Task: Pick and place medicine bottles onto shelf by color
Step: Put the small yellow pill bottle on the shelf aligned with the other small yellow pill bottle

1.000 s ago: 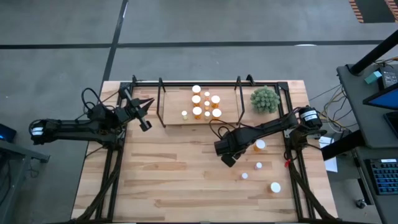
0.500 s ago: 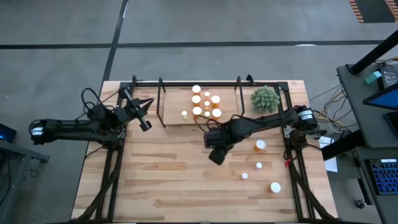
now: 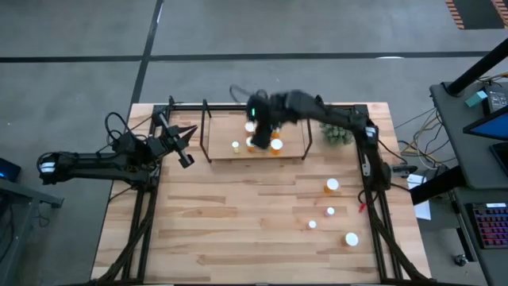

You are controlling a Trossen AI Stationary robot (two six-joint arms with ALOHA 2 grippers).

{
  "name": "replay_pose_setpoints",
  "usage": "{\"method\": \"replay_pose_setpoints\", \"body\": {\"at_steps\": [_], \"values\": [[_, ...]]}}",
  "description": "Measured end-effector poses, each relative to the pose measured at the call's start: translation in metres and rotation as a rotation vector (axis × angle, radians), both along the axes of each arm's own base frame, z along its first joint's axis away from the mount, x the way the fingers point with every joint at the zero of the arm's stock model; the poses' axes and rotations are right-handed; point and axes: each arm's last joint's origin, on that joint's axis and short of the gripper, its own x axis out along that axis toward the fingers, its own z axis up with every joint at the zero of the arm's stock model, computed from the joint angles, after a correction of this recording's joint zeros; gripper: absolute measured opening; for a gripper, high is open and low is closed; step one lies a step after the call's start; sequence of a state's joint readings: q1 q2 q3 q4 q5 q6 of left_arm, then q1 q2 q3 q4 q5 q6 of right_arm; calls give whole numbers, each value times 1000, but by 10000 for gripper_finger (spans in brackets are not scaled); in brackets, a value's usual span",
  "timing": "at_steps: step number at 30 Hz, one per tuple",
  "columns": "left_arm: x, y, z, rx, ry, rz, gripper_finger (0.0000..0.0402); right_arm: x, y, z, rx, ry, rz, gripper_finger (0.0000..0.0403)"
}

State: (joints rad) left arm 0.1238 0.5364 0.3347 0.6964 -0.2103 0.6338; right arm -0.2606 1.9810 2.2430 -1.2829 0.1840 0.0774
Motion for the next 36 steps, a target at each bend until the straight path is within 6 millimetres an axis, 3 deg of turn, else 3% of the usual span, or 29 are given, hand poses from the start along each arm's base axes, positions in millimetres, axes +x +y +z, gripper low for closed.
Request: {"method": "replay_pose_setpoints", "body": {"at_steps": [7, 13, 22, 36], "values": [[1, 0, 0, -1, 3, 0, 2, -7, -88, -28, -38, 129, 13, 107], [2, 0, -1, -1, 10, 0, 2, -22, -131, -53, 8, 220, -31, 107], [0, 0, 2, 25, -16, 13, 2, -27, -152, -66, 180, 126, -132, 107], [0, 0, 2, 25, -14, 13, 2, -20, -156, -93, 239, 164, -179, 107]]}}
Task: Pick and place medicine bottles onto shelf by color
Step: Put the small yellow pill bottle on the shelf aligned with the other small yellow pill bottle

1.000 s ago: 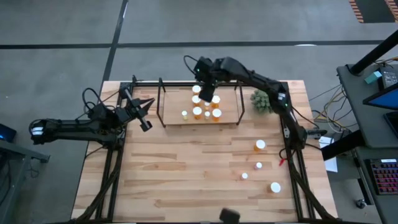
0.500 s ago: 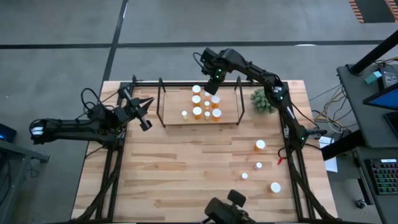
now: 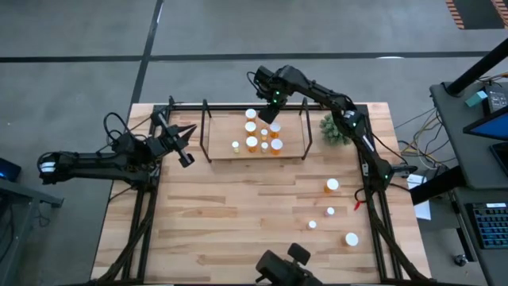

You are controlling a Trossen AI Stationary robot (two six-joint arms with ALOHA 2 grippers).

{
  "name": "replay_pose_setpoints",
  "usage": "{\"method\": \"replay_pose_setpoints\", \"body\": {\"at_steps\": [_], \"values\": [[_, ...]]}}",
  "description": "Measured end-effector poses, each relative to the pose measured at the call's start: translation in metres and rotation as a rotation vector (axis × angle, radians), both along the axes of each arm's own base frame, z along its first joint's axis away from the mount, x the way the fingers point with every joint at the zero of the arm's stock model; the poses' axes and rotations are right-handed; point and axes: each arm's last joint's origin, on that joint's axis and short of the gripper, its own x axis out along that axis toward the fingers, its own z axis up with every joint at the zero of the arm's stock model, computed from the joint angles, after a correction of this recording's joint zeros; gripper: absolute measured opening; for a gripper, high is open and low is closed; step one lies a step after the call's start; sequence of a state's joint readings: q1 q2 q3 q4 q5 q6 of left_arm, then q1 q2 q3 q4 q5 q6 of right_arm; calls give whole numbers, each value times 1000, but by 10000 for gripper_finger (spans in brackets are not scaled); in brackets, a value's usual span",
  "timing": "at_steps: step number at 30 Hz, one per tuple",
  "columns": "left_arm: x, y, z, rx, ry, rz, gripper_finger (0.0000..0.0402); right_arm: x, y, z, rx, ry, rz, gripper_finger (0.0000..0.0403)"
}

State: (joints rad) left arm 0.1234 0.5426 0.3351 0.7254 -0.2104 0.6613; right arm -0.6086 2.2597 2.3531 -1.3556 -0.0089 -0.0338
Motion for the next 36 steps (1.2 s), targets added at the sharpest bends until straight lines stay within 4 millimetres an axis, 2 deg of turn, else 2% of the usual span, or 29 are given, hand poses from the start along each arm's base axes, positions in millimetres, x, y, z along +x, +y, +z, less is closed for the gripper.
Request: {"method": "replay_pose_setpoints", "body": {"at_steps": [4, 13, 19, 29, 36], "values": [[0, 0, 0, 0, 0, 0, 2, 1, 1, 0, 0, 0, 1, 113], [1, 0, 0, 0, 3, 1, 2, 1, 1, 0, 0, -4, -9, 155], [1, 0, 0, 0, 3, 0, 2, 1, 0, 1, -3, -8, -9, 163], [0, 0, 0, 0, 3, 0, 2, -10, 8, 35, -48, -63, -35, 150], [0, 0, 0, 1, 2, 0, 2, -10, 6, 29, -59, -30, -27, 99]]}}
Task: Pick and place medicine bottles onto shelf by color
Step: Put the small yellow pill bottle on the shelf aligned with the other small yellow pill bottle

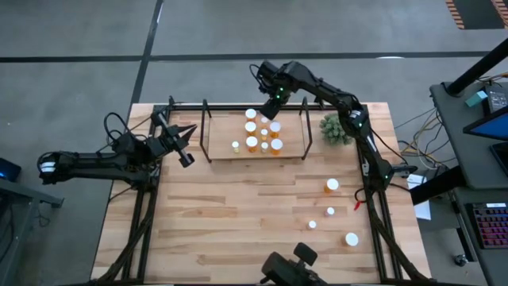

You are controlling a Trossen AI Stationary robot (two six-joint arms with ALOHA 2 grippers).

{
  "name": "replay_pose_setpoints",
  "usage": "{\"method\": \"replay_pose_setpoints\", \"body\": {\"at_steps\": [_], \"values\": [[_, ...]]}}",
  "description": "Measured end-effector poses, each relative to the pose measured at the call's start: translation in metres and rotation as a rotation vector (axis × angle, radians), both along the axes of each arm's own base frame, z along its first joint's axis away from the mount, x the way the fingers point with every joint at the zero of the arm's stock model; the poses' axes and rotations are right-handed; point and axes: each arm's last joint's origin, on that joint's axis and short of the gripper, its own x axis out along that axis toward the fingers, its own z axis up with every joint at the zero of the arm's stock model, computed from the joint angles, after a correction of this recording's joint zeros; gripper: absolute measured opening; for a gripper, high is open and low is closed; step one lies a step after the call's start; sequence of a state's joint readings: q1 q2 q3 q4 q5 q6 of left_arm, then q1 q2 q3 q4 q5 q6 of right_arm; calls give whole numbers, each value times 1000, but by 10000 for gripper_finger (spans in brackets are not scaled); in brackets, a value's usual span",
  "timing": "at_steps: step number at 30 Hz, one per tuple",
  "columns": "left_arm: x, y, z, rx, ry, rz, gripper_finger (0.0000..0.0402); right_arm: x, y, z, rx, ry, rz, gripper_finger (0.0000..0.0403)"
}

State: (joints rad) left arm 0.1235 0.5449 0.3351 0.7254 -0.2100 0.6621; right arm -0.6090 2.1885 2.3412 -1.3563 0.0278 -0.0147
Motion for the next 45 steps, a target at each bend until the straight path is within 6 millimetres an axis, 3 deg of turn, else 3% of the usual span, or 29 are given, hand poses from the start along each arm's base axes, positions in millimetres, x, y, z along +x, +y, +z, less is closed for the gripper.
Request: {"method": "replay_pose_setpoints", "body": {"at_steps": [7, 14, 45], "values": [[0, 0, 0, 0, 0, 0, 2, -1, -1, -18, -9, 81, -30, 39], [0, 0, 0, 0, 0, 0, 2, -2, -1, -40, 16, 122, -29, 12], [0, 0, 0, 0, 0, 0, 2, 4, -4, -50, 0, 62, -38, 9]]}}
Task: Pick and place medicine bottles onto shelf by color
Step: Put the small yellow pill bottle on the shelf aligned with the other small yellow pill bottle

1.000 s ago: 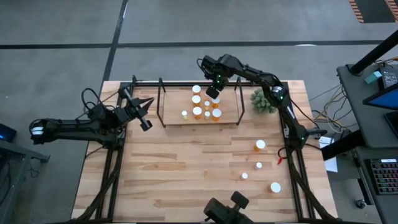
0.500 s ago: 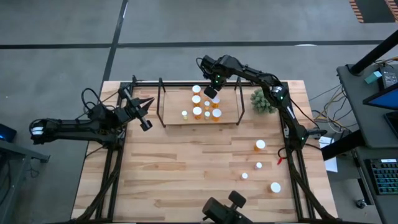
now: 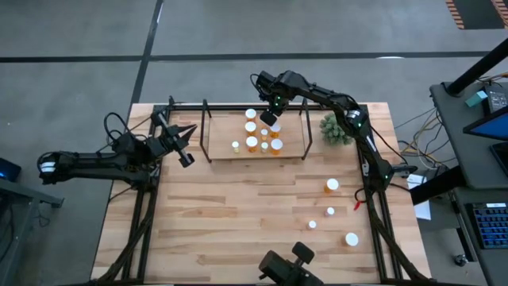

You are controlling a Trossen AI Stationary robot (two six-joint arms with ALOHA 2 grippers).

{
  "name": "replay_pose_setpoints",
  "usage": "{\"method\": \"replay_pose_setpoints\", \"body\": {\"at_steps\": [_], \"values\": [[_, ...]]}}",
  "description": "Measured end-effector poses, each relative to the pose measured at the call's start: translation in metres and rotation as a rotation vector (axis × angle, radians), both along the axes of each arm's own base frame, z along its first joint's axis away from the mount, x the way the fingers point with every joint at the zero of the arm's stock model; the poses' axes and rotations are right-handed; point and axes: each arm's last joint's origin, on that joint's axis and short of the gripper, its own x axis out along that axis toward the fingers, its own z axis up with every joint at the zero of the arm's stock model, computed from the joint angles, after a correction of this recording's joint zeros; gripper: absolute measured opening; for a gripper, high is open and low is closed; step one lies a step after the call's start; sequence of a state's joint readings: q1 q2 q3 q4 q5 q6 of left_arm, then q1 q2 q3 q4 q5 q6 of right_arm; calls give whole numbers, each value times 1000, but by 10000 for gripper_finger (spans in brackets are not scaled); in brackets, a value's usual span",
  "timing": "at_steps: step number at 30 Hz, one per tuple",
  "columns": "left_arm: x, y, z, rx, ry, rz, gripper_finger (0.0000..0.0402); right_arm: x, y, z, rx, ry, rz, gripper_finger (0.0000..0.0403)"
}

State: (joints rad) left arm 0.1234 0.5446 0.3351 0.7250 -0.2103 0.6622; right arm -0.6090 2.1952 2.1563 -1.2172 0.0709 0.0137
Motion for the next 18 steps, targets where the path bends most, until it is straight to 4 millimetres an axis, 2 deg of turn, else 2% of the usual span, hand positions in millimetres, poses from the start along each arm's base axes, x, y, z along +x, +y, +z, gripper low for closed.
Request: {"method": "replay_pose_setpoints", "body": {"at_steps": [6, 18], "values": [[0, 0, 0, 0, 0, 0, 2, 2, 0, -8, -12, -8, 27, 9], [0, 0, 0, 0, 0, 0, 2, 3, 0, -8, 16, -31, 67, 9]]}}
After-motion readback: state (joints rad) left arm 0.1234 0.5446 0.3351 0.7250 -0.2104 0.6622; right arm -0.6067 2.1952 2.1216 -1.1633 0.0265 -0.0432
